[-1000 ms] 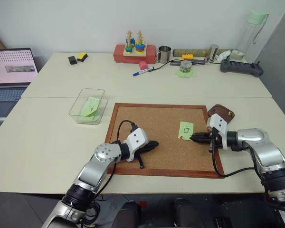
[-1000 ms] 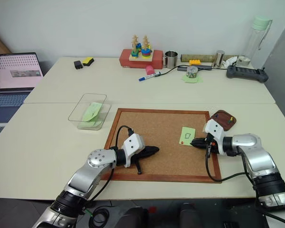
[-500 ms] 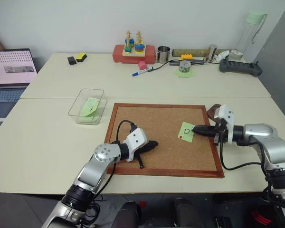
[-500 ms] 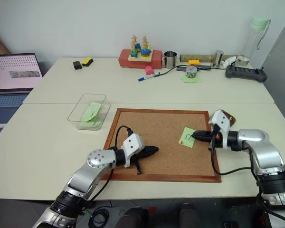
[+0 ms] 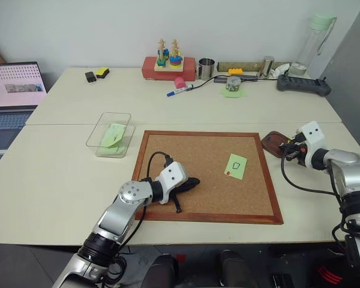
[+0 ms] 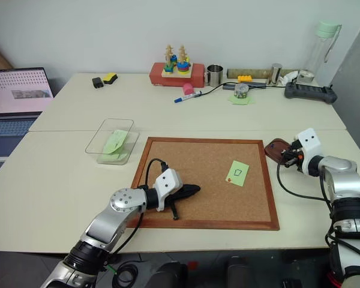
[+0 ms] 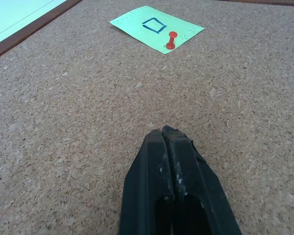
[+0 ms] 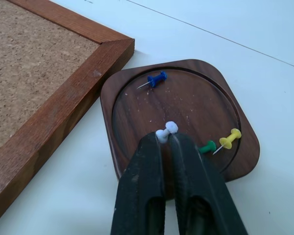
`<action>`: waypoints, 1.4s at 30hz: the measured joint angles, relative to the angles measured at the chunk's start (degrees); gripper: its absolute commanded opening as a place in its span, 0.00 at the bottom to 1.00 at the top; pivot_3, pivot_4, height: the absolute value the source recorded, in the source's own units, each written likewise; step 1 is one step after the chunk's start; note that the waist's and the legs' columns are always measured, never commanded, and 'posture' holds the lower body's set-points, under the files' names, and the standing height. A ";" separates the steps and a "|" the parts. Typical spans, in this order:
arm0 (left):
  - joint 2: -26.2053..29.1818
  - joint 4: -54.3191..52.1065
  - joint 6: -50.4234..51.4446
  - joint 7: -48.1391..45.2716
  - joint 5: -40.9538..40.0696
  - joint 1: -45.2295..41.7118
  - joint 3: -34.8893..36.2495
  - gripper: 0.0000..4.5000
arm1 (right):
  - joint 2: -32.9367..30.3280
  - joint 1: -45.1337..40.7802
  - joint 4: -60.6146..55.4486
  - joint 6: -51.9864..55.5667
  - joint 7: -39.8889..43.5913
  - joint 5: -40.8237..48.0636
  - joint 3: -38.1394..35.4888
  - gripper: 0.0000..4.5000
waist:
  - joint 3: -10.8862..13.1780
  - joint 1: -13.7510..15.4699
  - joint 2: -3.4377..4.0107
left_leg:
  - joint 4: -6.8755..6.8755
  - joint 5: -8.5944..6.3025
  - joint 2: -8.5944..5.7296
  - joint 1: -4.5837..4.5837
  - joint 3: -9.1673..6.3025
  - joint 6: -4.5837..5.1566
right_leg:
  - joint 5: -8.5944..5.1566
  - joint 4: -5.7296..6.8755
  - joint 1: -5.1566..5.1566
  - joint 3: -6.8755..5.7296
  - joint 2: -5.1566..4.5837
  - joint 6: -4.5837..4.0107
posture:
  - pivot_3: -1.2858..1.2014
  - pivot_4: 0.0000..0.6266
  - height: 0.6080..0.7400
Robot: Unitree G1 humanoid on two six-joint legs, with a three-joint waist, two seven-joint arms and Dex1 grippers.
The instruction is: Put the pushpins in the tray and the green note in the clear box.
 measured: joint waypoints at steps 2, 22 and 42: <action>0.02 -0.04 0.00 0.01 0.00 -0.01 0.01 0.00 | 0.42 -0.18 0.40 -0.62 0.00 -0.09 0.00 0.33 | 0.00 0.03 0.00 | 0.00 0.00 0.00 -0.01 0.00 0.00 | 0.00 0.01 0.00 -0.01 0.00 0.00 | 0.52 0.24 1.00; 0.23 0.13 -0.06 0.03 0.13 -0.15 0.05 0.00 | -3.95 11.60 -34.22 2.19 20.68 7.13 7.62 0.60 | -0.02 -0.03 0.01 | 0.02 0.00 0.04 0.01 -0.18 0.00 | -0.15 0.00 0.02 -0.03 0.00 0.27 | 0.52 0.24 1.00; 0.27 -0.16 -0.04 0.10 0.13 0.12 0.13 0.00 | 6.21 10.94 -25.47 -6.00 16.54 1.59 13.77 0.33 | -0.03 -0.02 0.00 | -0.01 0.00 0.04 0.02 -0.21 -0.01 | -0.01 0.00 -0.01 -0.05 0.01 0.02 | 0.52 0.24 1.00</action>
